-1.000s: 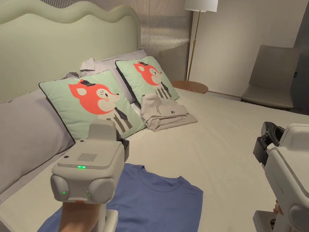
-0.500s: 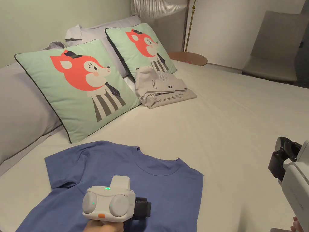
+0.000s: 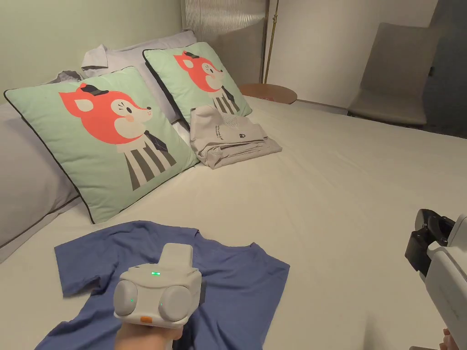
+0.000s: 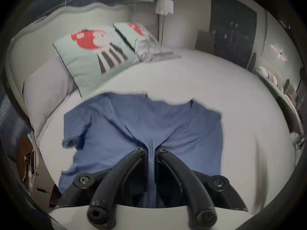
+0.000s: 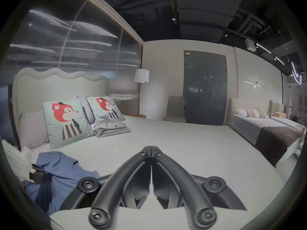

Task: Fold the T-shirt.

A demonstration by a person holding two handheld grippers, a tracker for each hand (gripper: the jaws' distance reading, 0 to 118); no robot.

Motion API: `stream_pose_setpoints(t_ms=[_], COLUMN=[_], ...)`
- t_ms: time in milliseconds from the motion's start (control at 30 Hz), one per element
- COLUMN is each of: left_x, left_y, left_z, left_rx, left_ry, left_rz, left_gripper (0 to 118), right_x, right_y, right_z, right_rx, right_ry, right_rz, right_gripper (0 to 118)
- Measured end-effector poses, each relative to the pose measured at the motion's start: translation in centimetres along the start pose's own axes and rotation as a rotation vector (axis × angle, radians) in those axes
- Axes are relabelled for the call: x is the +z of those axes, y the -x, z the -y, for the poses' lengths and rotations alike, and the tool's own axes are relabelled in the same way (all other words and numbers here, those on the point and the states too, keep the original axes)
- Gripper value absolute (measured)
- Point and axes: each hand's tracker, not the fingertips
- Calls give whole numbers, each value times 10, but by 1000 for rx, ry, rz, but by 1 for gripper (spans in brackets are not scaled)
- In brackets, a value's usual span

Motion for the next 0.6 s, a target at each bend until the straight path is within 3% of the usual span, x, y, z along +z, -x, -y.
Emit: stream_pose_setpoints(t_ms=[267,433,600], left_x=[125,201,241], left_y=[-42,-92,-157], left_z=[-58,-75,-79], left_rx=[-70,-123,-191], left_ry=[-348,-558,-630], left_rz=[146,333,574], left_gripper=[1,1,1], right_x=[61,110,153], right_y=[-40,-76,-114], right_z=[-24,-34,-36], right_rx=[-21,-34,-26], right_ry=[-101,-159,-192], right_rz=[86,170,275], right_gripper=[0,0,0])
